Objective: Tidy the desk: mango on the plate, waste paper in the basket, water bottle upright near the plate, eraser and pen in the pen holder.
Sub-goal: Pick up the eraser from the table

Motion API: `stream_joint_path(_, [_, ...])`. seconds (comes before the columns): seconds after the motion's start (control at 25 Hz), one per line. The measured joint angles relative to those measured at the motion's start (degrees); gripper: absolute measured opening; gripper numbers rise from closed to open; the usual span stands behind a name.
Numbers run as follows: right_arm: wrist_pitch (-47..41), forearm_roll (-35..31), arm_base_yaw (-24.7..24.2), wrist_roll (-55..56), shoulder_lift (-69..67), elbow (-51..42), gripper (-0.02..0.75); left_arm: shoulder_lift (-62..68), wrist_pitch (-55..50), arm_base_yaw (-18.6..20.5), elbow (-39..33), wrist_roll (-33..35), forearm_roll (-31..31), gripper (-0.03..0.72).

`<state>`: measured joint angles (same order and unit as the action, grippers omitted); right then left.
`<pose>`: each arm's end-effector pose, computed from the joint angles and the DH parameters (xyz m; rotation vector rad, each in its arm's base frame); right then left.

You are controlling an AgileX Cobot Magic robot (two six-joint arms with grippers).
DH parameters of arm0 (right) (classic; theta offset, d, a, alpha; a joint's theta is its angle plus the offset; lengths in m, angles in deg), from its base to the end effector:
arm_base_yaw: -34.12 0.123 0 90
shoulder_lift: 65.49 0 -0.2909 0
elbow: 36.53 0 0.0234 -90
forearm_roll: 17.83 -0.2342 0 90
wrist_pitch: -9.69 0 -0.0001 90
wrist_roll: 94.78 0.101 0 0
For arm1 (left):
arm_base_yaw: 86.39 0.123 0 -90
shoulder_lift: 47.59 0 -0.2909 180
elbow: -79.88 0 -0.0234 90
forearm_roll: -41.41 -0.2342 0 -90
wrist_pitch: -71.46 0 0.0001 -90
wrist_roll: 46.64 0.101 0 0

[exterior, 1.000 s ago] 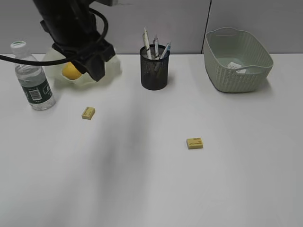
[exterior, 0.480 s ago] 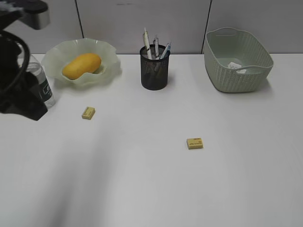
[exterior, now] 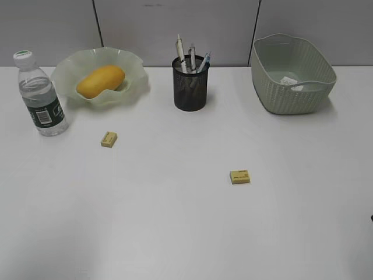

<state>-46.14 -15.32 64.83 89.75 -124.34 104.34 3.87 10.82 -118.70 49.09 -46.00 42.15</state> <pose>0.1130 0.0628 0.2720 -0.6305 2.6154 0.1356 0.0911 -0.0590 0.3247 0.7090 2.4088 -0.2461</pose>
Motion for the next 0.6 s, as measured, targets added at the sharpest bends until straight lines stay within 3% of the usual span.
stream_joint_path(0.36, [0.2, 0.5, 0.0, 0.1, -18.7, 10.9, 0.564, -17.2, -5.4, 0.0, -8.4, -6.4, 0.0, 0.577])
stream_joint_path(0.6, [2.6, -3.1, 0.0, 0.1, -32.1, 18.1, 0.564, -22.6, -9.1, 0.0, -12.1, -7.9, -0.2, 0.576])
